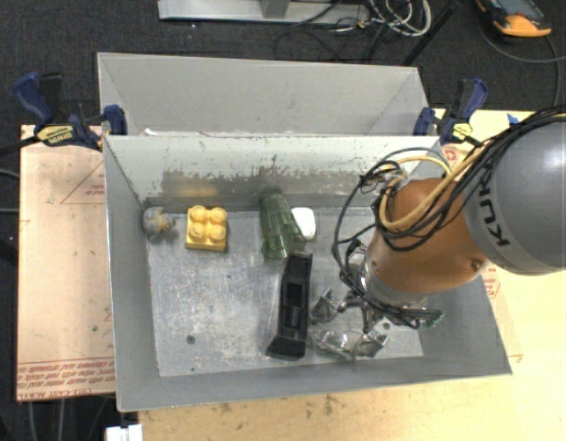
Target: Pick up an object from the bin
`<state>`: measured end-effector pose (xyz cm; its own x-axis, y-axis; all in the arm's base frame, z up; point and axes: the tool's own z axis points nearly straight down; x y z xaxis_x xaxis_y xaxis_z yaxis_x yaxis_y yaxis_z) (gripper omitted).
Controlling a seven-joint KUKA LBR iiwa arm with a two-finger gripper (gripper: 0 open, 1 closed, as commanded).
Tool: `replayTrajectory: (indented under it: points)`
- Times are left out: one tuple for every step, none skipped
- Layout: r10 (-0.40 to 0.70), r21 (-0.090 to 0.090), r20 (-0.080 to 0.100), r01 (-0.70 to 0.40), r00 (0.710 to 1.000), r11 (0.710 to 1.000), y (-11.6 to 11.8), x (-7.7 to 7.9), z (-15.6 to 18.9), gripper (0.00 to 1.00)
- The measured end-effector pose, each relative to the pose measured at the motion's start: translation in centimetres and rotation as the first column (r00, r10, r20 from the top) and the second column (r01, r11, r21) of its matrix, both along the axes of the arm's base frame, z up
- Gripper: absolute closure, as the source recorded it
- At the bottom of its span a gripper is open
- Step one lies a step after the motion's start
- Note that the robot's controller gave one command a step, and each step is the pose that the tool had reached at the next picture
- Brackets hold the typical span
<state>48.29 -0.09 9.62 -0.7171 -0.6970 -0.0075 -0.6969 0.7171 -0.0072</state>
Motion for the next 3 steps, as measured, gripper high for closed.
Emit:
replayTrajectory:
  points:
    - [0.000, 0.000, 0.000, 0.000, 1.000, 1.000, 0.0, 0.0, 0.0, 1.00]
    - [0.005, 0.002, -0.016, -0.005, 1.000, 1.000, -0.2, 0.0, 5.5, 1.00]
    - [0.005, 0.001, -0.004, -0.005, 1.000, 1.000, -0.1, 0.3, 9.8, 1.00]
